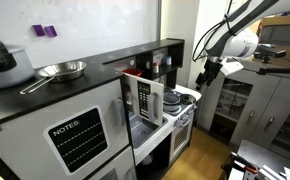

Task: Put the pots lid on the stove

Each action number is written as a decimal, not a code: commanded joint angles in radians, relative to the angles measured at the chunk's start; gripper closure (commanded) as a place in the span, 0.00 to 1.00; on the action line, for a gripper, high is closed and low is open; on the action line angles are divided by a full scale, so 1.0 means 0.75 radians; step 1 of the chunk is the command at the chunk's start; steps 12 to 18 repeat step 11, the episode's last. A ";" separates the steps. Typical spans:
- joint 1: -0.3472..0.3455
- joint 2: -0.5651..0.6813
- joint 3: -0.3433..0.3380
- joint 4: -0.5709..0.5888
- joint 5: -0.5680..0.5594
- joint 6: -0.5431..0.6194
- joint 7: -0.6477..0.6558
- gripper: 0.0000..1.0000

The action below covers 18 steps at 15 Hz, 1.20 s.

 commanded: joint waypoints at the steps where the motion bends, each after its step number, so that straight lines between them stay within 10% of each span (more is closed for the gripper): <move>1: 0.112 -0.155 -0.055 -0.031 -0.163 -0.215 0.092 0.00; 8: 0.301 -0.206 -0.044 0.104 -0.216 -0.502 0.160 0.00; 18: 0.316 -0.227 -0.048 0.074 -0.224 -0.460 0.175 0.00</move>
